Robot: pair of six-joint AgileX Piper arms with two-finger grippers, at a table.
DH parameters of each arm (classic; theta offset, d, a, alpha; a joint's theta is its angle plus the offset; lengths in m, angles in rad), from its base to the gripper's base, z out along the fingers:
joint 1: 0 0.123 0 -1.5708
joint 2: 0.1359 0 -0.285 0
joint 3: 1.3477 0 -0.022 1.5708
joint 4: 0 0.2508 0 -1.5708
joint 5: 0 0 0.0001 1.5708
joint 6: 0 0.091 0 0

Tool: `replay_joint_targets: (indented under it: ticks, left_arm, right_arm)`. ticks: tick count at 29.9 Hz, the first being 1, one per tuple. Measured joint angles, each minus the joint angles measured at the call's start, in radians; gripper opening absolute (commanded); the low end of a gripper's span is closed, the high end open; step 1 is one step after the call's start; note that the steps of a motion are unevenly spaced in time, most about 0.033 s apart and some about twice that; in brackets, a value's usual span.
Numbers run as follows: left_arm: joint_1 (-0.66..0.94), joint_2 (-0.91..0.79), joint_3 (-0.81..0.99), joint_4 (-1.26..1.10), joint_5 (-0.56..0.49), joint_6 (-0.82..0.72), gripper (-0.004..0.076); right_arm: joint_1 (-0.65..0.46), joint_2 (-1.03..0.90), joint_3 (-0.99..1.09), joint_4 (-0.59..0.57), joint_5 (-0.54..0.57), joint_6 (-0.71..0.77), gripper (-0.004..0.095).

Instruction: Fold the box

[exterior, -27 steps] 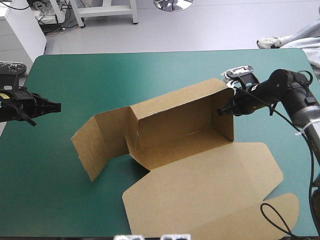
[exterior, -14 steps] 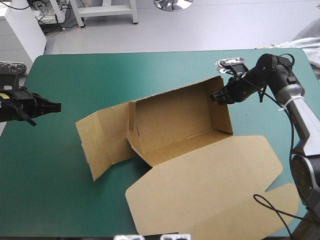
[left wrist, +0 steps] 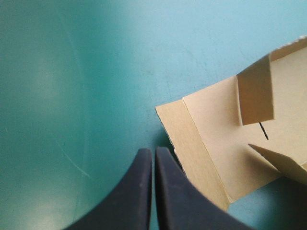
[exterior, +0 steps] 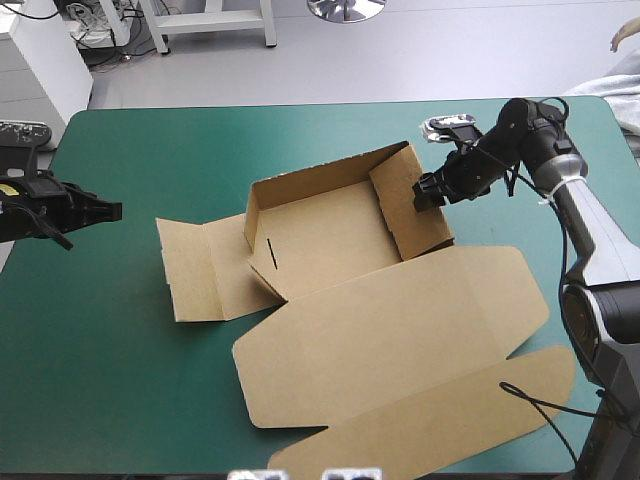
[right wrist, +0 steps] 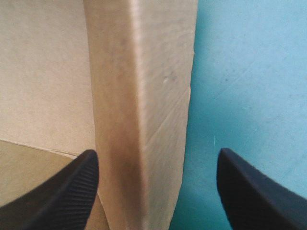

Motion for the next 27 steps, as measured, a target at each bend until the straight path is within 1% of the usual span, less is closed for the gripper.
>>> replay_joint_targets:
  ticks: [5, 11, 18, 23, 25, 26, 27]
  left_arm:
    - [0.000, 0.000, 0.000, 0.000, -0.001, 0.000, 0.0006]
    - [0.000, 0.000, 0.000, -0.005, -0.004, 0.000, 0.0006]
    - [0.000, 0.000, 0.000, -0.010, -0.008, 0.000, 0.0006]
    - [0.000, 0.000, 0.000, -0.010, -0.008, 0.000, 0.0006]
    - [0.000, 0.000, 0.000, -0.010, -0.008, 0.000, 0.0006]
    - [0.000, 0.000, 0.000, -0.010, -0.008, 0.000, 0.0006]
    - [0.000, 0.000, 0.000, -0.010, -0.008, 0.000, 0.0006]
  right_arm:
    - [0.000, -0.019, -0.071, -0.023, 0.010, 0.035, 0.0729]
    - [0.007, -0.062, -0.083, -0.030, 0.018, 0.046, 0.0729]
    - [0.117, -0.015, -0.083, -0.199, 0.018, 0.054, 0.0729]
    - [0.131, 0.073, -0.083, -0.232, 0.018, 0.082, 0.0728]
    - [0.129, 0.107, -0.083, -0.241, 0.017, 0.086, 0.0702]
    - [0.129, 0.118, -0.083, -0.244, 0.016, 0.087, 0.0671]
    - [0.129, 0.128, -0.083, -0.243, 0.016, 0.091, 0.0600]
